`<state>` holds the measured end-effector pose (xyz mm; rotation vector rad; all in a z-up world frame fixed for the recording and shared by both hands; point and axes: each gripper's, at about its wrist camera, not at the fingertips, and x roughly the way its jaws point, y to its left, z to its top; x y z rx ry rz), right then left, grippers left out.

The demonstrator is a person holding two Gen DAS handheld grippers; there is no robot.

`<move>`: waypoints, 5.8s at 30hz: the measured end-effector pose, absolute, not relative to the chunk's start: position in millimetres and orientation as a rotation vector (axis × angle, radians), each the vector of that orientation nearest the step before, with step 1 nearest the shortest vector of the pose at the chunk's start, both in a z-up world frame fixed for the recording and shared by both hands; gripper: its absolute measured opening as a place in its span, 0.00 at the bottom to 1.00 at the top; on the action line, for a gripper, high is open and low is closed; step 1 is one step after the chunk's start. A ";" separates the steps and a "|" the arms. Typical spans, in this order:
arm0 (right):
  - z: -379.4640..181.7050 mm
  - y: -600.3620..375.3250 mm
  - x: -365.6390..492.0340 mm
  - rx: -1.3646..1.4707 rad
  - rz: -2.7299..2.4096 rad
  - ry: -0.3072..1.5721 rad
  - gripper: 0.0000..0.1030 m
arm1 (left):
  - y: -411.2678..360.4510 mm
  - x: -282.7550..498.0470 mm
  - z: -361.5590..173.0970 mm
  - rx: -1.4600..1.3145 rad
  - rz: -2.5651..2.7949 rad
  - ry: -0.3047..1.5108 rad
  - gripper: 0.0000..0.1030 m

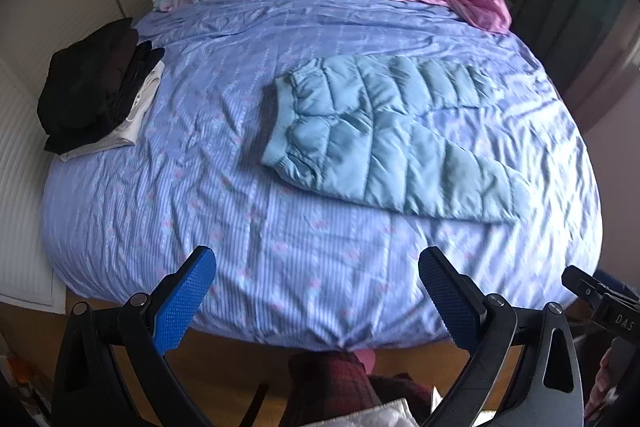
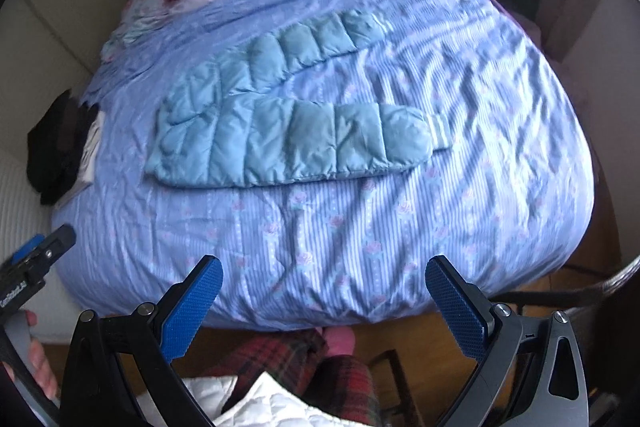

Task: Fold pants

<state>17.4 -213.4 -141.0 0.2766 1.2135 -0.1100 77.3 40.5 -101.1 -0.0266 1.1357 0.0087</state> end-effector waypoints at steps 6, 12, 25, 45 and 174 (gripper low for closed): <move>-180.4 -222.4 57.6 0.370 -0.198 1.232 1.00 | 46.1 124.6 -130.2 -0.028 -0.023 1.190 1.00; -216.8 -239.3 84.9 0.510 -0.278 1.259 1.00 | 50.1 167.4 -169.8 -0.093 -0.047 1.301 0.99; -292.0 -287.1 134.5 0.643 -0.329 1.386 0.98 | 18.6 211.9 -240.5 -0.181 0.026 1.409 0.97; -377.8 -311.4 207.0 0.755 -0.307 1.561 0.67 | 22.5 260.4 -325.7 -0.492 0.146 1.578 0.41; -177.7 -255.1 358.8 0.180 0.193 1.129 0.70 | 55.4 347.6 -185.0 -0.076 0.086 1.175 0.77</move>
